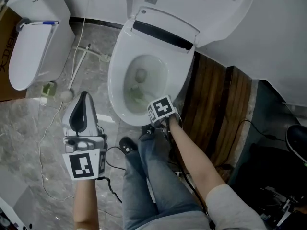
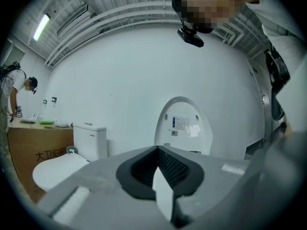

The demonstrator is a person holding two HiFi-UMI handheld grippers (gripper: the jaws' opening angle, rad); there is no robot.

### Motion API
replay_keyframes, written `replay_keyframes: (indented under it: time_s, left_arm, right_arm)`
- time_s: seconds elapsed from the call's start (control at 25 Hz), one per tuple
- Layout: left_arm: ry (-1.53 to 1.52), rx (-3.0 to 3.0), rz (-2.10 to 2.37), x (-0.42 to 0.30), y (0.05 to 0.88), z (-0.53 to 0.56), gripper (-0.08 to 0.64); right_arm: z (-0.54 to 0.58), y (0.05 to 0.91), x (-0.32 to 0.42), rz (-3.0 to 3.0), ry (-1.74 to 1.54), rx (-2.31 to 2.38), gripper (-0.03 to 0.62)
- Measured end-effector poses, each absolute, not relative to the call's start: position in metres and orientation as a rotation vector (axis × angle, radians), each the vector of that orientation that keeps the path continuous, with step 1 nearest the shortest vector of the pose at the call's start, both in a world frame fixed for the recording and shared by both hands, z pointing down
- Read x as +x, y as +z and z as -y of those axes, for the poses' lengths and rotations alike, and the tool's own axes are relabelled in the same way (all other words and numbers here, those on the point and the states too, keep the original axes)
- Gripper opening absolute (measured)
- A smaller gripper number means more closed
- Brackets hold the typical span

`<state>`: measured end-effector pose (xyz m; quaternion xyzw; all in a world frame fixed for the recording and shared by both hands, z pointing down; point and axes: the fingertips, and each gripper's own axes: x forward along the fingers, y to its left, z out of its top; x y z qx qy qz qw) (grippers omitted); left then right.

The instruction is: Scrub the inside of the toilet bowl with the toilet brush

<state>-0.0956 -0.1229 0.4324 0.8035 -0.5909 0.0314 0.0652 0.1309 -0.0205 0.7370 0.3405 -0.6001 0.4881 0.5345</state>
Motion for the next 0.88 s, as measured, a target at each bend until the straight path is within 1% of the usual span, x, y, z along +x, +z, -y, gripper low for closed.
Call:
replay_keyframes:
  time_s: [0.36,0.56,0.88]
  left_arm:
    - [0.052,2.474,1.785,-0.061,0.413,0.159,0.002]
    - [0.060,2.450,1.796,-0.050,0.410,0.172,0.002]
    - [0.047,2.562,1.619,-0.029,0.418,0.195,0.002]
  right_arm:
    - [0.046,0.730,0.146,1.493,1.244,0.984,0.075]
    - [0.059,0.725,0.145,1.544,1.227,1.020,0.075]
    - [0.063,0.725,0.141,1.484,1.256,1.146,0.075]
